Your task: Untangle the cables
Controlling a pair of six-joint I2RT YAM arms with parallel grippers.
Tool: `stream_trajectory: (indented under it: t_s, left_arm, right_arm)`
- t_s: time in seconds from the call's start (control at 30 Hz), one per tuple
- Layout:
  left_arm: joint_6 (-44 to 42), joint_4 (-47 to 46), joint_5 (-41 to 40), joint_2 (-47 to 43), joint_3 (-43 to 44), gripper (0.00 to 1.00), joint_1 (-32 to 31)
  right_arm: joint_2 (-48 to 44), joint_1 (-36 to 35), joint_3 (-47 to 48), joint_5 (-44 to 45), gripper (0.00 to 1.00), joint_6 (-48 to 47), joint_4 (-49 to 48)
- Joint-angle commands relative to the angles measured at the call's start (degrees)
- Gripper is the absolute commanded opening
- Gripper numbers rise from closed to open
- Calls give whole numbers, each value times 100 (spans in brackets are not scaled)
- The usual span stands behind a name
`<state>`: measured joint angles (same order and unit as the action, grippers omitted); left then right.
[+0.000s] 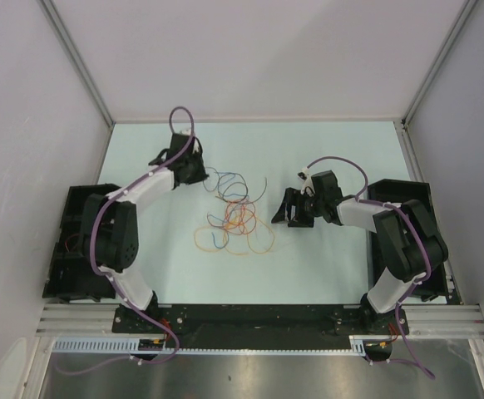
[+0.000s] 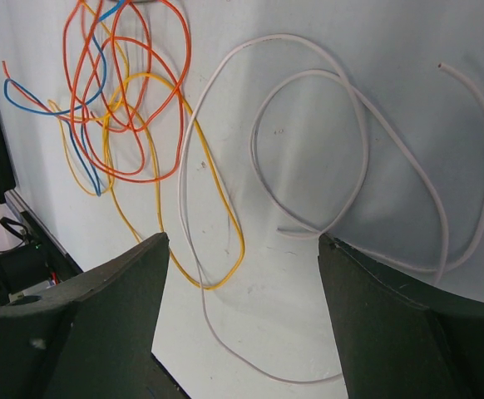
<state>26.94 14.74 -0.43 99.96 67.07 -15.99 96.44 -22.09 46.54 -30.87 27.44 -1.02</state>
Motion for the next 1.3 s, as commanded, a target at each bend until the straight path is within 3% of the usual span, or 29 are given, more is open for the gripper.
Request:
stream_trajectory:
  t_s: [0.0, 0.2, 0.27, 0.7, 1.03, 1.27]
  left_arm:
    - [119, 1052, -519, -767, 2091, 0, -62]
    - [92, 2356, -502, -768, 5644, 0, -62]
    - [84, 2358, -467, -907, 6088, 0, -62]
    - [-66, 1673, -1047, -2007, 3735, 0, -54]
    - [-443, 1813, -1522, -1911, 4226, 0, 43]
    - [-619, 2401, -1610, -1506, 5141, 0, 342]
  right_arm:
    - [199, -6, 21, 108, 78, -11, 154]
    - [199, 3, 21, 108, 78, -11, 154]
    - [199, 3, 21, 108, 78, -11, 154]
    - [199, 3, 13, 108, 78, -20, 154]
    - [190, 3, 4, 99, 78, -11, 154]
    - [191, 11, 4, 90, 78, -11, 146]
